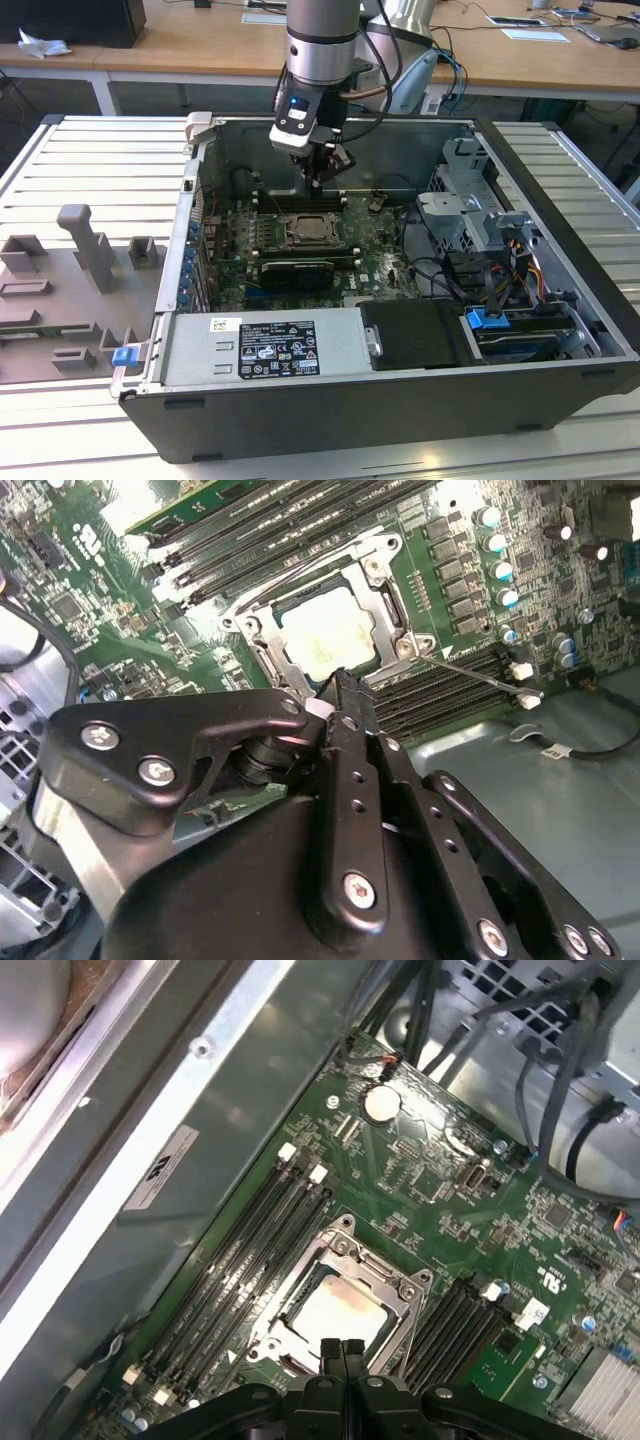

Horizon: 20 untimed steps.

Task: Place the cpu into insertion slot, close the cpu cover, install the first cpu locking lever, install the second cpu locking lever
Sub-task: 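Install the first cpu locking lever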

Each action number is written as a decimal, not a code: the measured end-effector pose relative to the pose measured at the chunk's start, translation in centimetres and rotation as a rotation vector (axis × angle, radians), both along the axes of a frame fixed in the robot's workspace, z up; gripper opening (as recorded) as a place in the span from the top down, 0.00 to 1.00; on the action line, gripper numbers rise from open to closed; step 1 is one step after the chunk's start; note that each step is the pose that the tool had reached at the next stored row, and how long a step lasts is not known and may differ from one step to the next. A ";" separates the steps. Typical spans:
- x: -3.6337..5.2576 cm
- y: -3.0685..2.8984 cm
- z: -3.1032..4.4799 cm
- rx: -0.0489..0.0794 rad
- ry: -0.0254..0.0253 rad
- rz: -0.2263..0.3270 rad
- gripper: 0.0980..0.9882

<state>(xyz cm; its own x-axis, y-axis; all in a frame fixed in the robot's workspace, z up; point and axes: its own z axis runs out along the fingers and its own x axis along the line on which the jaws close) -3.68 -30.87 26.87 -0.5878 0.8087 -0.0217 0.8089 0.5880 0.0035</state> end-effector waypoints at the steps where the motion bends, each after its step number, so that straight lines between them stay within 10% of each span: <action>1: 0.00 0.00 0.00 0.000 0.0000 0.014 0.99; 20: 0.00 0.00 -0.03 0.000 0.0000 0.400 0.99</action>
<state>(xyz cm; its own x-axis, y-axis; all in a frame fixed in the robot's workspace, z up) -3.69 -30.87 26.84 -0.8561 0.5163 -0.0217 0.5163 0.8564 0.0034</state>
